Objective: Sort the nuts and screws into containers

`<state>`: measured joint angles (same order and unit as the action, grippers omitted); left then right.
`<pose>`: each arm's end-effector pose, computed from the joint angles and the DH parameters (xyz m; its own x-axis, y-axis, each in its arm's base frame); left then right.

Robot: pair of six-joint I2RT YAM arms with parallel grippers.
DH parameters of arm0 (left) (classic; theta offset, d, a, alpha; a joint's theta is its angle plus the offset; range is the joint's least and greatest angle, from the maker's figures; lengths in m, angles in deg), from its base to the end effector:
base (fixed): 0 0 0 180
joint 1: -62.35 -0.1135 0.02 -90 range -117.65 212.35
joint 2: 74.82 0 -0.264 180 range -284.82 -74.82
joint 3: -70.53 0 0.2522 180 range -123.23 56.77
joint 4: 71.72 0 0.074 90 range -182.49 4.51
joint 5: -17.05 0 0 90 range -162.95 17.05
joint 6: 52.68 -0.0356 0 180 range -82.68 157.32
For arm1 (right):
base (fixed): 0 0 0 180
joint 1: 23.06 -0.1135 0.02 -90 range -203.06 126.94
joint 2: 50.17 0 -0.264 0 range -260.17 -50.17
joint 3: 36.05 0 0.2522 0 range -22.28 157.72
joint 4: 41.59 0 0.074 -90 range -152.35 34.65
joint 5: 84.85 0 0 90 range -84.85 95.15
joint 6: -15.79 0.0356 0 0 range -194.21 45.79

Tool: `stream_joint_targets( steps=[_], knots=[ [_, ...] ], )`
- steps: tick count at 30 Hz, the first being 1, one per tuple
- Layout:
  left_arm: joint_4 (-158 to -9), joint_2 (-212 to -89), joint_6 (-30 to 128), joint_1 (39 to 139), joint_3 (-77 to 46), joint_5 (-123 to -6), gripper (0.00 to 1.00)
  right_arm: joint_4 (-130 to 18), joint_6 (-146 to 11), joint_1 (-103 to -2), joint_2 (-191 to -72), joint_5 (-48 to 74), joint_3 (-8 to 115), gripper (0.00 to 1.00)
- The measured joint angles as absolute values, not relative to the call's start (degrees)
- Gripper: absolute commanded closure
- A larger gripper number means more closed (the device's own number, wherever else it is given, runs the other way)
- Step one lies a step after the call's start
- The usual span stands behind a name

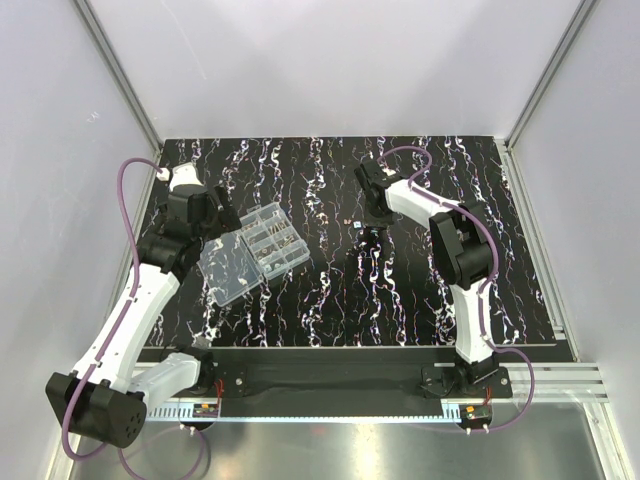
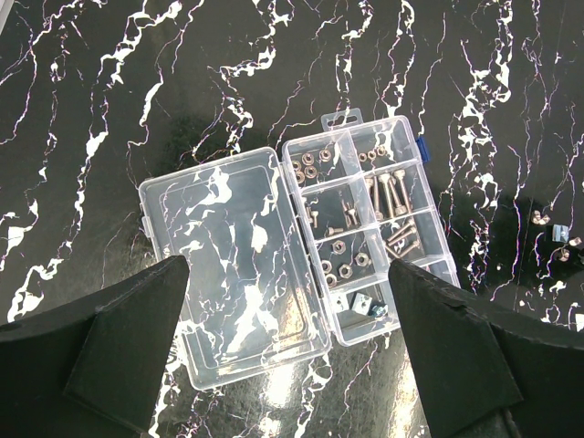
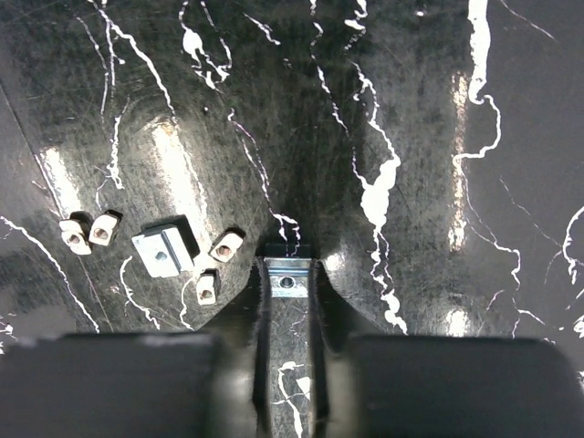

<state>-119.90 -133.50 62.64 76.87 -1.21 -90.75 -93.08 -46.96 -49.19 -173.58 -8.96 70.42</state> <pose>0.2125 -0.0438 0.3339 -0.5020 -0.2906 -0.8146 -0.2412 0.9515 -0.1908 0.4047 0.1889 0.1595 -0.9010 0.0526 -0.4306 0.0741 0.9967 -0.0332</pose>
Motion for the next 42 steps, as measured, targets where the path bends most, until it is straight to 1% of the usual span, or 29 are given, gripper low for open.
stream_joint_targets(
  steps=[5,12,15,18,23,26,33,42],
  knots=[
    [-119.9,-133.5,62.64,76.87,-1.21,-90.75,0.01,-93.91,-46.72,-49.15,-173.23,-8.92,70.44,0.99],
    [-119.9,-133.5,62.64,76.87,-1.21,-90.75,0.01,-98.77,-47.03,-49.98,-170.35,-8.65,71.43,0.99],
    [-119.88,-133.5,62.64,76.87,-1.21,-90.75,0.01,-99.62,-47.79,-52.43,-167.97,-7.39,75.03,0.98],
    [-119.9,-133.48,62.64,76.87,-1.21,-90.75,0.01,-99.12,-49.21,-57.85,-167.42,-5.62,81.39,0.97],
    [-119.9,-133.26,62.64,76.87,-1.21,-90.75,0.01,-97.72,-51.9,-68.36,-171.16,0.33,91.84,0.97],
    [-119.9,-132.97,62.64,76.87,-1.21,-90.77,0.01,-97.96,-53.36,-72.23,-175.51,3.54,96.41,0.96],
    [-119.86,-132.25,62.64,76.87,-1.21,-90.75,0.01,-99.97,-55.03,-74.22,-182.0,7.74,98.46,0.94],
    [-119.86,-132.25,62.64,76.87,-1.21,-90.75,0.01,-101.63,-55.57,-75.4,-182.41,9.27,98.46,0.94]
  ],
)
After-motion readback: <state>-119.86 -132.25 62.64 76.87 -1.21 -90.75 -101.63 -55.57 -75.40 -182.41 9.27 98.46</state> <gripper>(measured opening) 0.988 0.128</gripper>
